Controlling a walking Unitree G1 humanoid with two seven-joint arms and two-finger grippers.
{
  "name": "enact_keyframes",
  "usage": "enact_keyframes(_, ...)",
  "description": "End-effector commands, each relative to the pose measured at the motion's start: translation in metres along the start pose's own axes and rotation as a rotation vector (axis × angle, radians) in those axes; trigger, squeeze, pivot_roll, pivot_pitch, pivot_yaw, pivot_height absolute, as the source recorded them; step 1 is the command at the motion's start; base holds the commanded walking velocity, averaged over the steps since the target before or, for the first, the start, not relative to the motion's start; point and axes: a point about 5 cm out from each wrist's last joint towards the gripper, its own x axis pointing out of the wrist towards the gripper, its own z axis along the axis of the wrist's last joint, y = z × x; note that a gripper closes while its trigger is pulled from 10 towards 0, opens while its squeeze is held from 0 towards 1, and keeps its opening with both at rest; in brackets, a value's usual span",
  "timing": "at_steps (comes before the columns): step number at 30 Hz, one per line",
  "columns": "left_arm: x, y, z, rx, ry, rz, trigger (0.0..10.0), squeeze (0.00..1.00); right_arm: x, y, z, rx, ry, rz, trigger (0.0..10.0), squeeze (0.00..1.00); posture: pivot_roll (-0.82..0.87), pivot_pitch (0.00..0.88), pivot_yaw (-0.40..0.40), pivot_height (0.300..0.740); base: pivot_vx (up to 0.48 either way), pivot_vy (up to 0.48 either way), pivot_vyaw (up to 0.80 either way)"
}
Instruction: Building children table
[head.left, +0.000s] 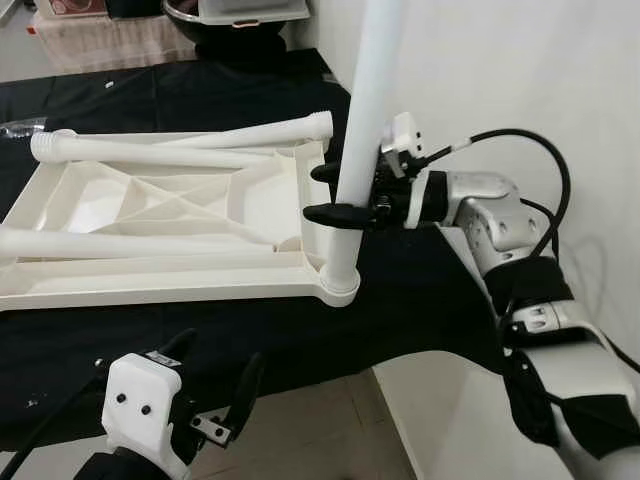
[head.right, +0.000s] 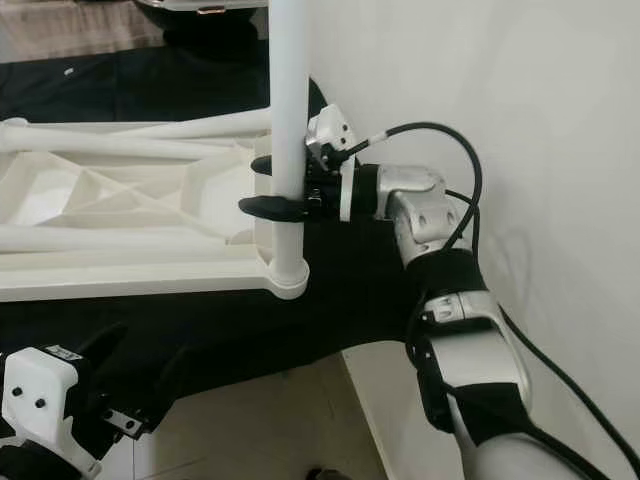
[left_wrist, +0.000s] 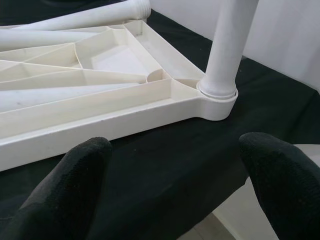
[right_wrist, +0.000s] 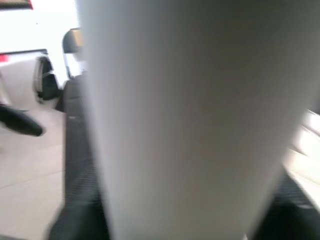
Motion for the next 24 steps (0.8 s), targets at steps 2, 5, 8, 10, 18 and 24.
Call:
enact_keyframes(2, -0.001, 0.001, -0.001, 0.016, 0.020, 0.004, 10.0, 0.00, -0.007, -0.002, 0.004, -0.016, -0.011, 0.009, 0.0, 0.00, 0.20, 0.184, -0.064, 0.740, 0.000, 0.000, 0.00)
enact_keyframes(5, 0.001, 0.002, -0.001, 0.018, 0.011, 0.002, 10.0, 0.00, -0.015, 0.003, -0.007, 0.024, -0.019, 0.021, 0.0, 0.00, 0.19, 0.167, -0.064, 0.740, 0.000, 0.000, 0.00)
enact_keyframes(8, 0.002, 0.002, -0.001, 0.019, 0.006, 0.002, 10.0, 0.00, -0.018, 0.006, -0.015, 0.045, -0.034, -0.015, 0.0, 0.00, 0.19, 0.166, -0.066, 0.740, 0.000, 0.000, 0.00)
enact_keyframes(10, 0.003, 0.003, -0.001, 0.019, 0.003, 0.003, 10.0, 0.00, -0.014, 0.012, -0.028, 0.067, -0.041, -0.148, 0.0, 0.00, 0.18, 0.162, -0.069, 0.740, 0.000, 0.000, 0.00)
enact_keyframes(18, 0.007, 0.008, 0.000, 0.033, -0.013, 0.013, 10.0, 0.00, 0.013, 0.066, -0.096, 0.124, 0.230, -1.075, 0.0, 0.00, 0.18, 0.141, -0.075, 0.740, 0.000, 0.000, 0.00)
enact_keyframes(24, 0.012, 0.012, 0.001, 0.040, -0.031, 0.025, 10.0, 0.00, 0.045, 0.062, -0.080, 0.122, 0.158, -1.002, 0.0, 0.00, 0.19, 0.136, -0.087, 0.740, 0.000, 0.000, 0.00)
